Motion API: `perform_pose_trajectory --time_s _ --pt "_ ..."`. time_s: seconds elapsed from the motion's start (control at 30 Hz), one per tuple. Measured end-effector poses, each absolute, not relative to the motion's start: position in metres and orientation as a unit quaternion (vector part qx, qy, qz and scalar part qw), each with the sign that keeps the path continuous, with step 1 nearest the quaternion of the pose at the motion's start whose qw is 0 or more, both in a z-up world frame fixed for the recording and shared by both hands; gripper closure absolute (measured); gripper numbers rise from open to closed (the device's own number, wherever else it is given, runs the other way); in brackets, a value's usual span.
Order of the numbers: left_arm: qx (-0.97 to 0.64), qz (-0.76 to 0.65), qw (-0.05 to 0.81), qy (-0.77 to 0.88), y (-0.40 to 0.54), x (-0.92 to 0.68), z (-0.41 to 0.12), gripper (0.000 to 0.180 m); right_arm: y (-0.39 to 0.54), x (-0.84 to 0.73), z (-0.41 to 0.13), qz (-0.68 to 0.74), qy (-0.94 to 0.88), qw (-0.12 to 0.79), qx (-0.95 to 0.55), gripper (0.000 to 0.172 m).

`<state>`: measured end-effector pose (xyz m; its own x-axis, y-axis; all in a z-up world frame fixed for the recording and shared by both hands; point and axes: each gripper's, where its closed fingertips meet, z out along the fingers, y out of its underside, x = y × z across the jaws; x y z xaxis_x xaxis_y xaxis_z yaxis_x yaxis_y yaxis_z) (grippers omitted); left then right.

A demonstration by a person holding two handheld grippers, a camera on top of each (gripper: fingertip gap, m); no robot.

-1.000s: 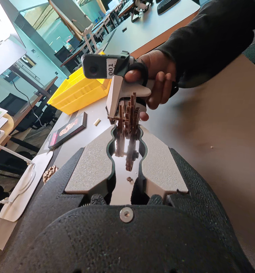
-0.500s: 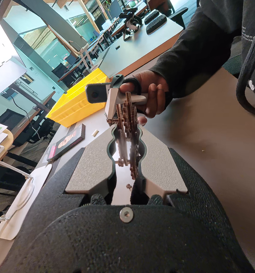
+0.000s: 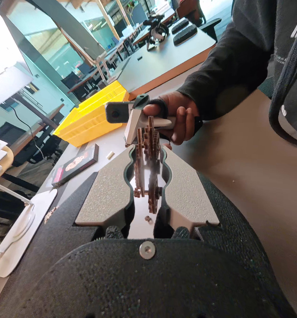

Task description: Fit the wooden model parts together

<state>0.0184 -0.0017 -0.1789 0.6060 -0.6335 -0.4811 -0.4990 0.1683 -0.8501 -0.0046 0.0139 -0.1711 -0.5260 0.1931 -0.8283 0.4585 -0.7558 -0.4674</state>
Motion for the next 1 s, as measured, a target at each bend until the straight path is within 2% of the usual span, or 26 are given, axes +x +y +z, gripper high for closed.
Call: perform_pose_trajectory --time_s 0.03,0.4,0.57,0.63,1.0 --pt "-0.646 -0.052 0.622 0.439 -0.001 0.017 -0.181 0.155 0.013 -0.005 -0.172 -0.802 0.344 0.079 0.483 0.166" --pt "-0.658 -0.06 0.602 0.449 -0.002 0.022 -0.19 0.158 0.011 -0.01 -0.185 -0.784 0.345 0.075 0.511 0.166" --pt "-0.662 -0.059 0.594 0.453 -0.001 0.025 -0.195 0.153 0.008 -0.01 -0.188 -0.778 0.35 0.077 0.516 0.166" --pt "-0.663 -0.047 0.593 0.454 0.001 0.024 -0.197 0.159 0.007 -0.011 -0.191 -0.775 0.352 0.077 0.52 0.166" --pt "-0.646 -0.07 0.598 0.47 -0.008 0.03 -0.19 0.161 -0.001 -0.004 -0.18 -0.793 0.352 0.096 0.488 0.166"
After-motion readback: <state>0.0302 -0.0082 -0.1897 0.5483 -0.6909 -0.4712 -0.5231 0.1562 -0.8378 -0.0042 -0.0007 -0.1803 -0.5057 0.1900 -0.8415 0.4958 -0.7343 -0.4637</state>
